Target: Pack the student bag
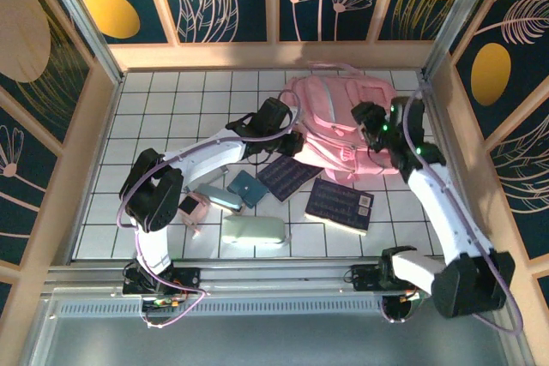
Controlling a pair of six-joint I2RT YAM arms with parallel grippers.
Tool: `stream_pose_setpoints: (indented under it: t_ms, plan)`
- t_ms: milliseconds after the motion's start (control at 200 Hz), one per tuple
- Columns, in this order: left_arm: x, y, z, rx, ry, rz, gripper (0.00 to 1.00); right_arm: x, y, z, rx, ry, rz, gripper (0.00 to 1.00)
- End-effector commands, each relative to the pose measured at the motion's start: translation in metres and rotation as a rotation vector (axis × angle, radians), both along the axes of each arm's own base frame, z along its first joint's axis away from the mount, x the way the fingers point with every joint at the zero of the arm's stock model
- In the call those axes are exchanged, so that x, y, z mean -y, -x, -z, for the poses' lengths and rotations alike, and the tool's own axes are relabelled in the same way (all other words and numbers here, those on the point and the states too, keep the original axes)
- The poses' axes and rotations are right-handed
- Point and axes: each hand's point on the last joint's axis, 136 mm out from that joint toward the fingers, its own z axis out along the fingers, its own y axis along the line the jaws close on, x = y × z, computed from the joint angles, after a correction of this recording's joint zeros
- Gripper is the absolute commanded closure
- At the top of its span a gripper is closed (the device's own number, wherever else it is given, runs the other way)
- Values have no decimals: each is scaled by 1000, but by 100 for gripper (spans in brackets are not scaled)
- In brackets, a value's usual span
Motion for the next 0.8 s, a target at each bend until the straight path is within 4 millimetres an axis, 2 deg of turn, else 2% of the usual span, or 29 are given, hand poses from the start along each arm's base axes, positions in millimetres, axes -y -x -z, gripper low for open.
stream_pose_setpoints:
  t_ms: [0, 45, 95, 130, 335, 425, 621, 796]
  plan:
    - [28, 0, -78, 86, 213, 47, 100, -23, 26, 17, -110, -279, 26, 33]
    - [32, 2, -82, 88, 222, 54, 100, -29, 34, 21, -117, -335, 21, 30]
    - [36, 4, -85, 91, 227, 64, 100, -34, 39, 24, -122, -386, 17, 20]
    - [39, 6, -87, 92, 231, 70, 100, -38, 40, 26, -129, -412, 18, 17]
    - [51, 16, -95, 92, 251, 93, 100, -67, 33, 37, -154, -494, -8, 20]
    - [53, 21, -98, 94, 256, 102, 100, -75, 25, 39, -146, -470, -8, 24]
    - [51, 31, -106, 104, 263, 114, 100, -63, 3, 47, -96, -323, 45, 50]
    - [40, 35, -101, 122, 229, 109, 100, -50, -12, 48, -49, -149, 55, 74]
